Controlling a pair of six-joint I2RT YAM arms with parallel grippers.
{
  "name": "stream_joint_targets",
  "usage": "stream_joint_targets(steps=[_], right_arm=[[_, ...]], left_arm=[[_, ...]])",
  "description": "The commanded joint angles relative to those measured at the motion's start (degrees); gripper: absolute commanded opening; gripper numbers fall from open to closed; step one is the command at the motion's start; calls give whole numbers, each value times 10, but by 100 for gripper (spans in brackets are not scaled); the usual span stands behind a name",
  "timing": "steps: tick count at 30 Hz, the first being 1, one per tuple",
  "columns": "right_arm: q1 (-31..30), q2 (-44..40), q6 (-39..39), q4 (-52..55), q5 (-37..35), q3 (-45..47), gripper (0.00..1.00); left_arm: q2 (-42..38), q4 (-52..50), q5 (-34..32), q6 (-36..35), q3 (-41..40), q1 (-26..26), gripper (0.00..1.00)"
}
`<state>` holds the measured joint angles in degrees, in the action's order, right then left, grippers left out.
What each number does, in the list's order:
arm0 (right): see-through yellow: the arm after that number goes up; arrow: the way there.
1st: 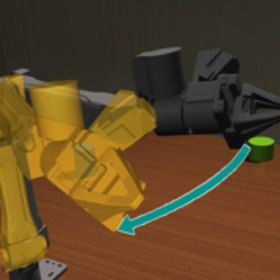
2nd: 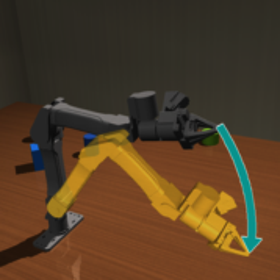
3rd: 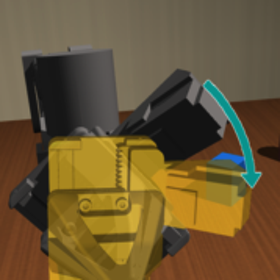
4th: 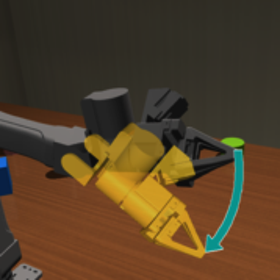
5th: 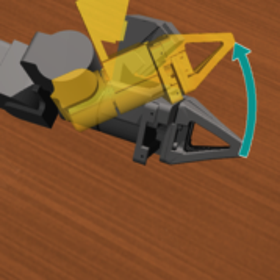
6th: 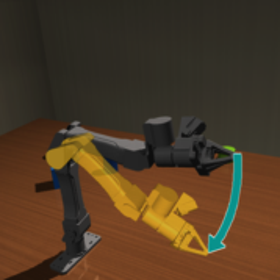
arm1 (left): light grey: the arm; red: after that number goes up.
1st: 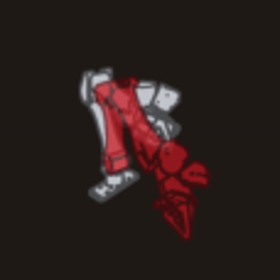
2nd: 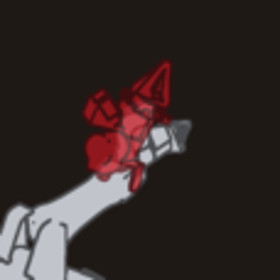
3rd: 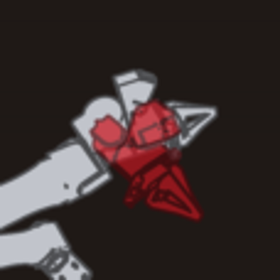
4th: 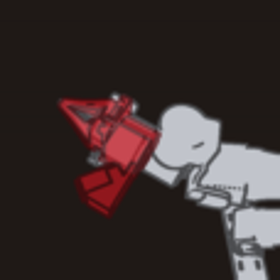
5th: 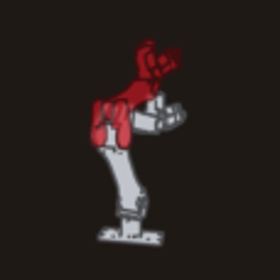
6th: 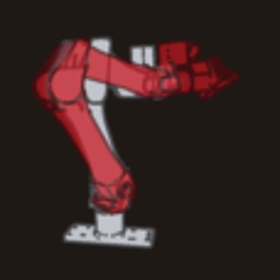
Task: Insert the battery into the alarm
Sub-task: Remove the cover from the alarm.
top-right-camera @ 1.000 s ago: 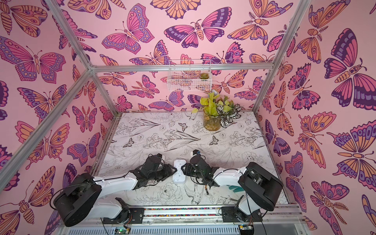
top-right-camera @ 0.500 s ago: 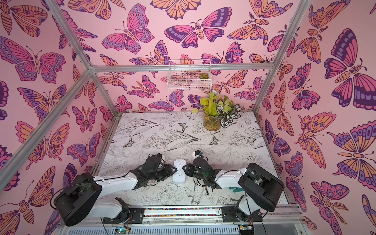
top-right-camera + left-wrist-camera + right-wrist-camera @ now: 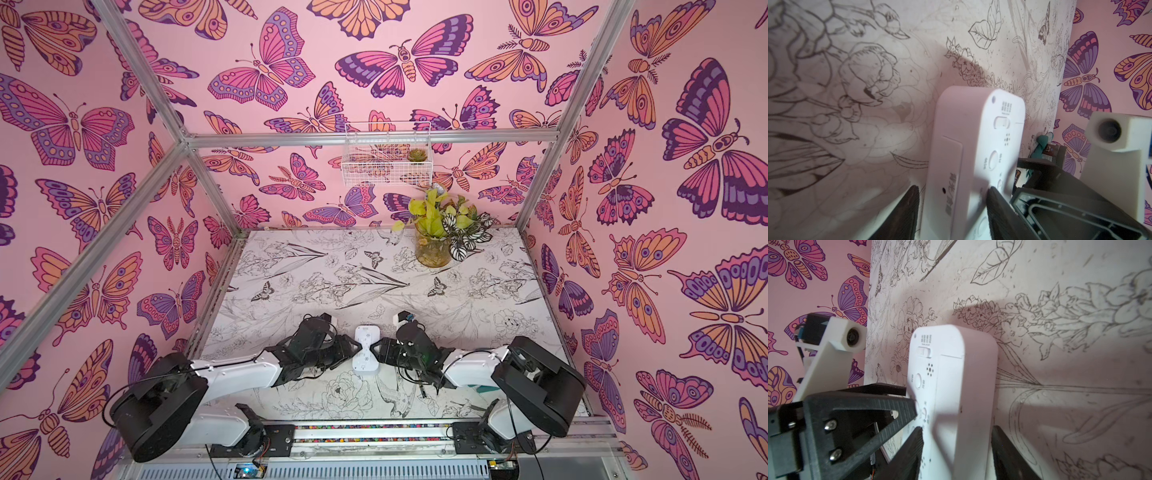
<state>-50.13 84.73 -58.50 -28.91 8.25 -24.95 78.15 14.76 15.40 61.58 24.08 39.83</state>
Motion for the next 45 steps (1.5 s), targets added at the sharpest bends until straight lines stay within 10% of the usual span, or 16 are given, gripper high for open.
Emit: stream_joint_targets(steps=[1, 45], right_arm=[[-2, 9, -6, -12, 10, -10, 55], [4, 58, 14, -33, -12, 19, 26]], left_arm=[[12, -34, -17, -6, -3, 2, 55], [8, -57, -27, -13, 0, 2, 55]])
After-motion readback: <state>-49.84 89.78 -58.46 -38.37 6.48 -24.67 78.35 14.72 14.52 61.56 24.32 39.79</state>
